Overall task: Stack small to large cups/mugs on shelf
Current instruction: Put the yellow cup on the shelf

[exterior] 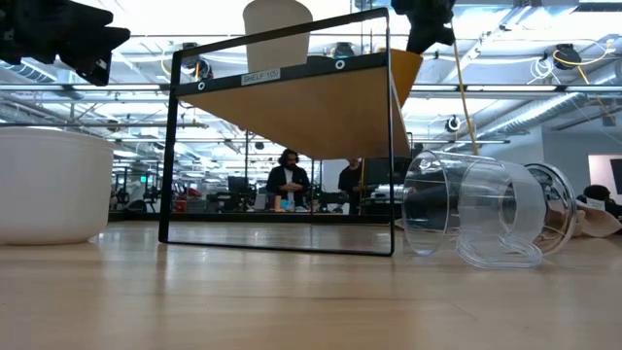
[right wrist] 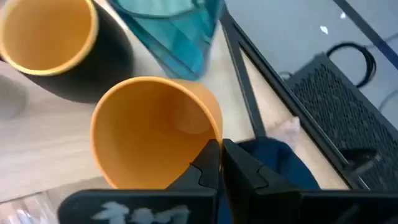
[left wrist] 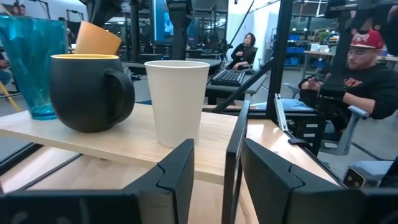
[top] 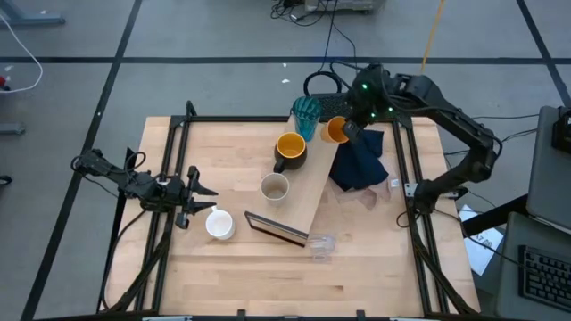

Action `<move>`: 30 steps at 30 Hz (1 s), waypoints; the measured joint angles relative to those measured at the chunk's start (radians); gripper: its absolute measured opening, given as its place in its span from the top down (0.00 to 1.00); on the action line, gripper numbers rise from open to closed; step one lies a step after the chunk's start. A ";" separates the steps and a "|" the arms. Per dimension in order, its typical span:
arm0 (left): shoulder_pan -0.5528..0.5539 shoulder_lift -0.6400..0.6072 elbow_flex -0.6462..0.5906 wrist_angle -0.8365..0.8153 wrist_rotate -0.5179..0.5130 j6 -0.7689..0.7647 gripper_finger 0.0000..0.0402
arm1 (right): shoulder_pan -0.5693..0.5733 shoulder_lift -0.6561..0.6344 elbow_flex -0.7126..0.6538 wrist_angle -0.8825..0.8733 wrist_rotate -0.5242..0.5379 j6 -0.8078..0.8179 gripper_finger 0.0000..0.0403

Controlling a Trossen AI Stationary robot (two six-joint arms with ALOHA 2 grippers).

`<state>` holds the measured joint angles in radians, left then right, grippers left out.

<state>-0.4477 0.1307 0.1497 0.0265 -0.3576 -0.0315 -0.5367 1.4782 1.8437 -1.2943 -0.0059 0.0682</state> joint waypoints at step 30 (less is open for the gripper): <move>0.000 0.000 0.000 -0.016 -0.012 0.004 0.67 | -0.090 0.136 0.027 -0.050 -0.134 -0.061 1.00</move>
<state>-0.4477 0.1307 0.1497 0.0104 -0.3691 -0.0277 -0.6269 1.6137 1.8709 -1.3443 -0.1404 0.0075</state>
